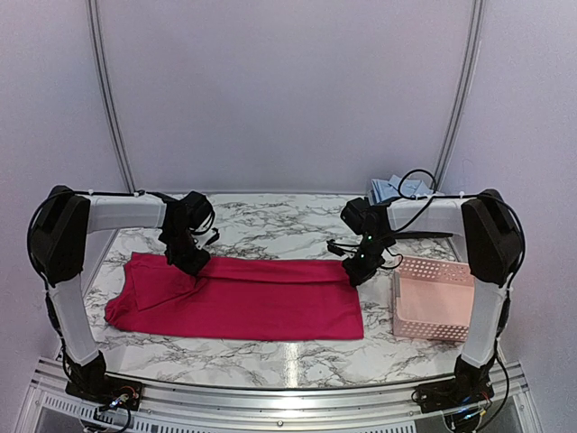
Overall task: Fold and stack the mixed laundry pile
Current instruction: Smooth out the rectangle-folded T-shirt at the center of the board.
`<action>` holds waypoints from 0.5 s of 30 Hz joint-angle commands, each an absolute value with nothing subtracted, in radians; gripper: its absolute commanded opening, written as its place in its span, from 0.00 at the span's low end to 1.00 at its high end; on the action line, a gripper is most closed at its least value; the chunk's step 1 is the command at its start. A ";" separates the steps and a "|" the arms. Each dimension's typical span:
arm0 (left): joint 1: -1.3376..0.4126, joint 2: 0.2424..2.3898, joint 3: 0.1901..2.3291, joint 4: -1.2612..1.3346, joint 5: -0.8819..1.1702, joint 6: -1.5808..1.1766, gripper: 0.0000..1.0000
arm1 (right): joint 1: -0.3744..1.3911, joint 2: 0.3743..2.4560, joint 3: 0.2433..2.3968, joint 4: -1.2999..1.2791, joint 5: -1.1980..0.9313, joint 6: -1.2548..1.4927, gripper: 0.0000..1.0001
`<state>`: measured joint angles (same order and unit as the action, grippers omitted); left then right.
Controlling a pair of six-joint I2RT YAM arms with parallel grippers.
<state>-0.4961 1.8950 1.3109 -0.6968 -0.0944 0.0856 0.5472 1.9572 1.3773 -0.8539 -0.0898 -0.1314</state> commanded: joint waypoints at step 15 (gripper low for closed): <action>-0.498 1.769 1.250 -0.760 -0.061 0.071 0.07 | 0.570 1.882 1.360 -0.894 -0.085 -0.115 0.00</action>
